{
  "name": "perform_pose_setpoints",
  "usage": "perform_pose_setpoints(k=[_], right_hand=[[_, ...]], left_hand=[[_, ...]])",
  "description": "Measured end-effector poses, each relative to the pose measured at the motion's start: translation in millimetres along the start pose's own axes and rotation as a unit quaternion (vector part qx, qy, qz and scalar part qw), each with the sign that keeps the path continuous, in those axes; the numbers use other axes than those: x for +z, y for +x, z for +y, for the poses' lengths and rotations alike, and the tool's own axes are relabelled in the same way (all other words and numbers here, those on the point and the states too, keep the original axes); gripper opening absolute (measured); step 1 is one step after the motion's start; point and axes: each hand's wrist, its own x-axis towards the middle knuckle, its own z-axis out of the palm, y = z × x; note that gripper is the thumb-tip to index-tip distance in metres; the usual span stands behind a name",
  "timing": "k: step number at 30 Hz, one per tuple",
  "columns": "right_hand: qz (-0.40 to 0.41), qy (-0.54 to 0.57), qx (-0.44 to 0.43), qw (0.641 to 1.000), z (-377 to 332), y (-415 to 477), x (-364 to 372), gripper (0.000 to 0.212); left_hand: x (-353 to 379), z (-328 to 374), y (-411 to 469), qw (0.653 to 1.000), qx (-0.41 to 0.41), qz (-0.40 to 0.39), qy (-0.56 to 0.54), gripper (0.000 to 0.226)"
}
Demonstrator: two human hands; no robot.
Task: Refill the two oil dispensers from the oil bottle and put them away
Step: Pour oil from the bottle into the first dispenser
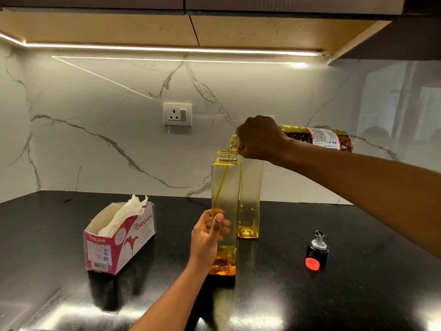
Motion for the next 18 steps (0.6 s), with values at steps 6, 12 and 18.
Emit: perform_pose_setpoints(k=[6, 12, 18], right_hand=[[0.001, 0.008, -0.002, 1.0, 1.0, 0.7, 0.1, 0.025], [0.003, 0.014, -0.006, 1.0, 0.9, 1.3, 1.7, 0.027], [0.008, 0.008, -0.005, 1.0, 1.0, 0.3, 0.6, 0.027]], left_hand=[[0.1, 2.1, -0.7, 1.0, -0.005, 0.0, -0.001, 0.085], [-0.2, 2.3, -0.8, 1.0, -0.004, 0.001, 0.003, 0.082], [0.0, 2.7, -0.8, 1.0, -0.001, 0.002, 0.003, 0.081]])
